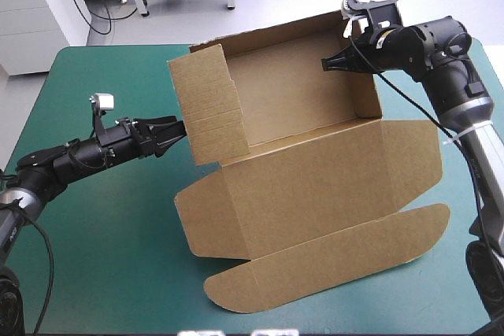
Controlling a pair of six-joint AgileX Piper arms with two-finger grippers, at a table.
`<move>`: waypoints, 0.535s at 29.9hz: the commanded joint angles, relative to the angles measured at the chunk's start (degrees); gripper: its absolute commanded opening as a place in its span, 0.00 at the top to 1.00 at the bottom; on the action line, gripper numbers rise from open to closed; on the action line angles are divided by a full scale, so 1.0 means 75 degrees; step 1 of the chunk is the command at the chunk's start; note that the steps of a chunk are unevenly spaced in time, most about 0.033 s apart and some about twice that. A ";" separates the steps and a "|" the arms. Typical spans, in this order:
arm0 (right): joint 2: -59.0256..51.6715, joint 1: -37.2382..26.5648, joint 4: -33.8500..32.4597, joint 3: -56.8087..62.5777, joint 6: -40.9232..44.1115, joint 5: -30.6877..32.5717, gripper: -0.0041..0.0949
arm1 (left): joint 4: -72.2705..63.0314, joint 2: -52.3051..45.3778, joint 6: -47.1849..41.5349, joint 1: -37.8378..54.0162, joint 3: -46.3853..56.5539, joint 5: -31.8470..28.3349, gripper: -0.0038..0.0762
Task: Fold the box
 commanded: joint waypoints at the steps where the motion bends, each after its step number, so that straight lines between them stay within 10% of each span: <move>1: -0.0289 0.0095 -0.0140 -0.0238 0.0207 -0.0646 0.97 | -0.1057 -0.0237 0.0040 -0.0167 -0.0395 0.0900 0.18; 16: -0.0289 0.0095 -0.0288 -0.0238 0.0295 -0.0651 0.97 | -0.1021 -0.0210 -0.0035 -0.1045 -0.1625 0.0900 0.18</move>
